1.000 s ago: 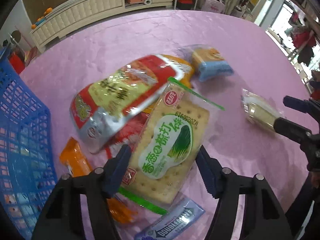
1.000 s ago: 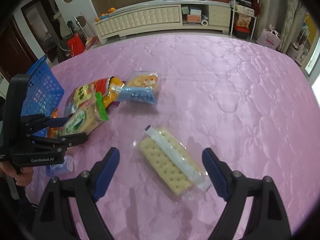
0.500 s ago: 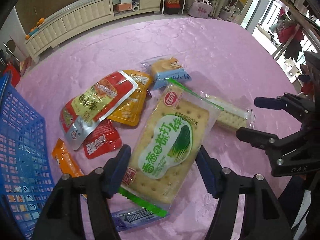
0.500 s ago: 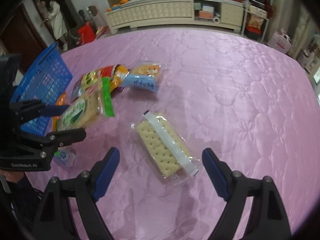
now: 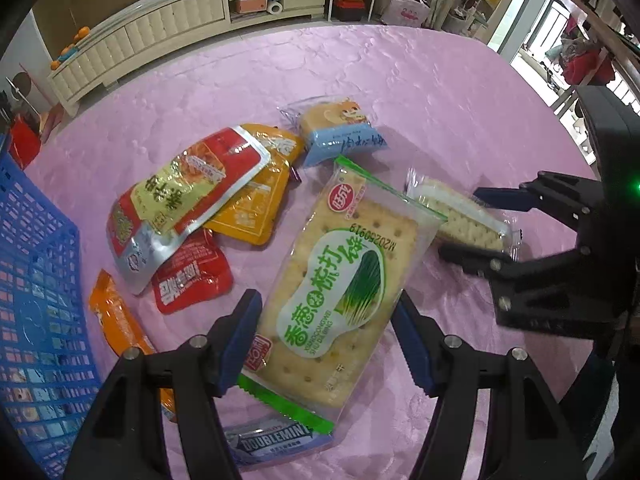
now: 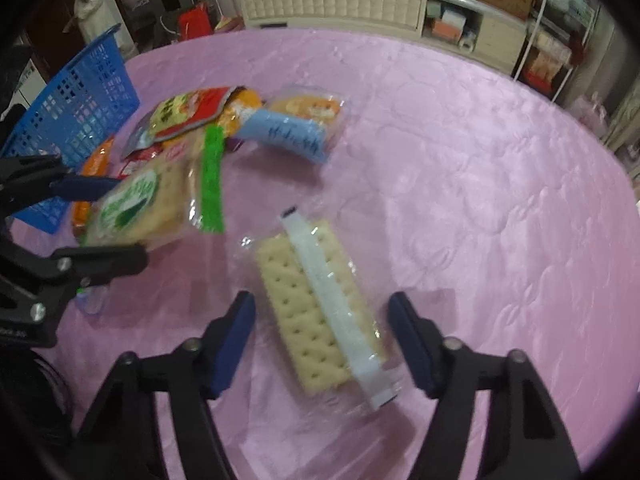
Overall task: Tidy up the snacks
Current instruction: 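Lift both cracker packs and carry them over the blue basket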
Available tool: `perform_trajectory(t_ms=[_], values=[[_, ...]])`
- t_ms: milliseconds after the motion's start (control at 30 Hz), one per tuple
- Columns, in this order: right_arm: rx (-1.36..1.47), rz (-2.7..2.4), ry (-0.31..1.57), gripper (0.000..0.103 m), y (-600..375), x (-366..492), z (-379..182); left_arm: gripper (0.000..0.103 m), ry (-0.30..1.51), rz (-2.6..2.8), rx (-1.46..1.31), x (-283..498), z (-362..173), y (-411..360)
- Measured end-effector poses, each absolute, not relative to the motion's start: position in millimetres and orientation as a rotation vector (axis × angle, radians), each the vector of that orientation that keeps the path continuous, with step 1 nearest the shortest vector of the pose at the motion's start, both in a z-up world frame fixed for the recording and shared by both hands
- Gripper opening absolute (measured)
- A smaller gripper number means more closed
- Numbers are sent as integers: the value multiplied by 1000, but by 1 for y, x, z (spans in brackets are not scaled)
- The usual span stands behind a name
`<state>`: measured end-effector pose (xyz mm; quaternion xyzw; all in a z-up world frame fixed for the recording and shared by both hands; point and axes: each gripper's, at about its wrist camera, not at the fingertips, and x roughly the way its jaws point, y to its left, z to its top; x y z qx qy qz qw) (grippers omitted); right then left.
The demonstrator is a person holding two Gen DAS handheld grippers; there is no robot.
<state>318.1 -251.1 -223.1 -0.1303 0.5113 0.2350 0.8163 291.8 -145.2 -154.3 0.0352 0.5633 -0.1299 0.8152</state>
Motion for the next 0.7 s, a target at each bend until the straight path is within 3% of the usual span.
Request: perform_trajectory(t_ms=[167,700], values=[[-249,475,1096,53,-258,318,-221,64,1200,-277,48,286,-156,-145],[-206,482,996,53,-243,251,-136,64,1051,-252,-24,226,-107,-104]])
